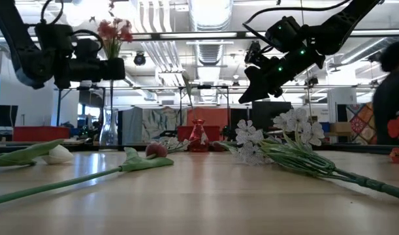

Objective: Sort flowers into vase by color
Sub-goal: Put the top red flowers into the transparent vase

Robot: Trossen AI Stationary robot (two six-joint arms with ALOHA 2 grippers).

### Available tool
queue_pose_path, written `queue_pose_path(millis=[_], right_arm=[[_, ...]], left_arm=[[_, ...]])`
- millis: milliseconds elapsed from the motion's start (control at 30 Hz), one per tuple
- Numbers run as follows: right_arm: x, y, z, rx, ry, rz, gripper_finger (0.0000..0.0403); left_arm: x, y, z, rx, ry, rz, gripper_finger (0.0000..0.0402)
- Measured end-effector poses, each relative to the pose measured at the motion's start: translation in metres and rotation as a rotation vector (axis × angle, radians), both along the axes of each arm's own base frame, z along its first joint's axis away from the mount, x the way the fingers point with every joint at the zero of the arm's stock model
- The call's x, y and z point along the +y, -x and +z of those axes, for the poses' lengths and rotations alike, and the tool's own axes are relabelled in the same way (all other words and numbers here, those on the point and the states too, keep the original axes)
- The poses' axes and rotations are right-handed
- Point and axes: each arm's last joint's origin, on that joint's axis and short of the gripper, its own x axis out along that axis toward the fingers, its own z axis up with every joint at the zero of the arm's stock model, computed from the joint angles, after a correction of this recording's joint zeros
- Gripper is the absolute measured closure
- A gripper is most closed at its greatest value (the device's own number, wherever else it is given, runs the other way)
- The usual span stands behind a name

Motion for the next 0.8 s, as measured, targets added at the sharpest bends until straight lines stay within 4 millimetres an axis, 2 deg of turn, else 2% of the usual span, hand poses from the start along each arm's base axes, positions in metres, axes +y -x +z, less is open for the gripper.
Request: queue_pose_path(millis=[433,567,800], right_arm=[[0.000,0.000,0.000,0.000,0.000,0.000,0.0390],[0.000,0.000,0.000,0.000,0.000,-0.001,0.0390],[0.000,0.000,0.000,0.000,0.000,0.000,0.0390]], left_arm=[[0.008,-0.003,-0.023,0.035,0.093,0.042,0.0379],[0.008,-0.003,-0.024,0.032,0.098,0.052,0.0353],[0.007,-0.002,-0.022,0.046,0.110,0.052,0.0284]])
